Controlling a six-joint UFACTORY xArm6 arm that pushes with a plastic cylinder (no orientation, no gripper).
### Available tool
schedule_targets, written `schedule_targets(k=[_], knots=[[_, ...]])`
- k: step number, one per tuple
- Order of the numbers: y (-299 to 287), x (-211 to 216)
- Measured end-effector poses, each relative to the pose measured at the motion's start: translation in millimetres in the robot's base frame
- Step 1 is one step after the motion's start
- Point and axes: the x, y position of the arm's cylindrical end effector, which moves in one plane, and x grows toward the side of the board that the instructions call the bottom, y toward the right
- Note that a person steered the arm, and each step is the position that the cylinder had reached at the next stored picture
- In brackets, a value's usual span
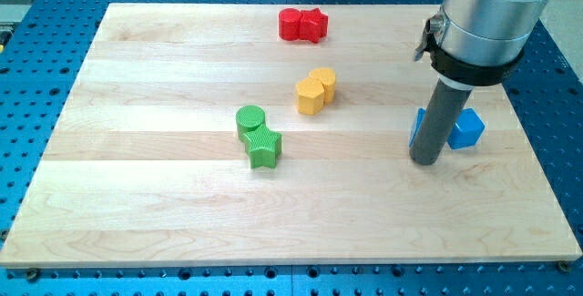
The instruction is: Separate blue blocks
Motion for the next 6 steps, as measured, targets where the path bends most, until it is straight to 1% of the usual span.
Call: schedule_targets(k=[2,3,4,5,6], knots=[[30.7,-25.2],[7.7,-23.6],[-35.6,-7.7],[-82.9,26.7],[-128.6,-24.8]])
